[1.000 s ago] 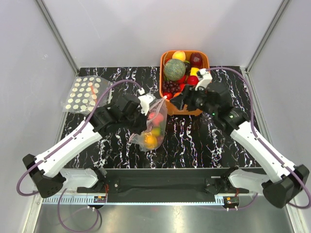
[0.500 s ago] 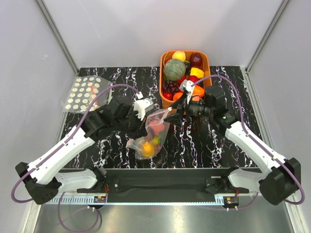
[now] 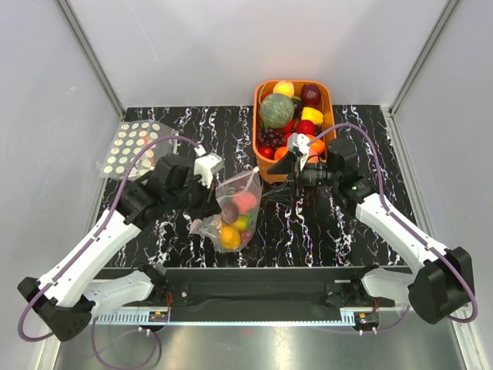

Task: Place the food in the zip-top bag and seal the zipper
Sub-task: Zip the zipper food storage bag at the center of the board.

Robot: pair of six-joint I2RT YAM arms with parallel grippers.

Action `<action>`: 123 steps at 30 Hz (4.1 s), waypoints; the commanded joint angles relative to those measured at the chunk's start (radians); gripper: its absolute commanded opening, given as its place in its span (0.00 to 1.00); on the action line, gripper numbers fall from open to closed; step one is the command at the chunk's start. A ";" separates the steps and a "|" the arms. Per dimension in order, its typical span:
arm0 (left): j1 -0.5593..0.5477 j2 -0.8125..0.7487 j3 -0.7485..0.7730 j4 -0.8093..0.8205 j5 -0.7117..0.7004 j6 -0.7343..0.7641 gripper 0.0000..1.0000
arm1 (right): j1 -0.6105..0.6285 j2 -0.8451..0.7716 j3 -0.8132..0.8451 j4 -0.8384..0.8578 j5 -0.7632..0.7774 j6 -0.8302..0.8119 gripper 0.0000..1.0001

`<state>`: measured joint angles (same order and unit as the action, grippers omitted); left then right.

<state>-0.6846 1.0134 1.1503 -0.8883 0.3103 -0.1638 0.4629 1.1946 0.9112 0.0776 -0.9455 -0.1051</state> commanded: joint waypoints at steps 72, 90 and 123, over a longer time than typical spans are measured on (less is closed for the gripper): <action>-0.326 0.280 0.368 0.190 -0.447 0.429 0.96 | 0.111 -0.251 0.048 -0.305 0.565 0.528 0.00; -0.354 0.312 0.387 0.181 -0.350 0.392 0.99 | 0.112 -0.248 0.075 -0.344 0.636 0.522 0.00; -0.354 0.315 0.322 0.273 -0.422 0.438 0.87 | 0.112 -0.225 0.161 -0.377 0.596 0.570 0.00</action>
<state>-1.0348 1.3140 1.4815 -0.6987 -0.0879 0.2436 0.5652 0.9695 1.0119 -0.3637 -0.3187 0.4507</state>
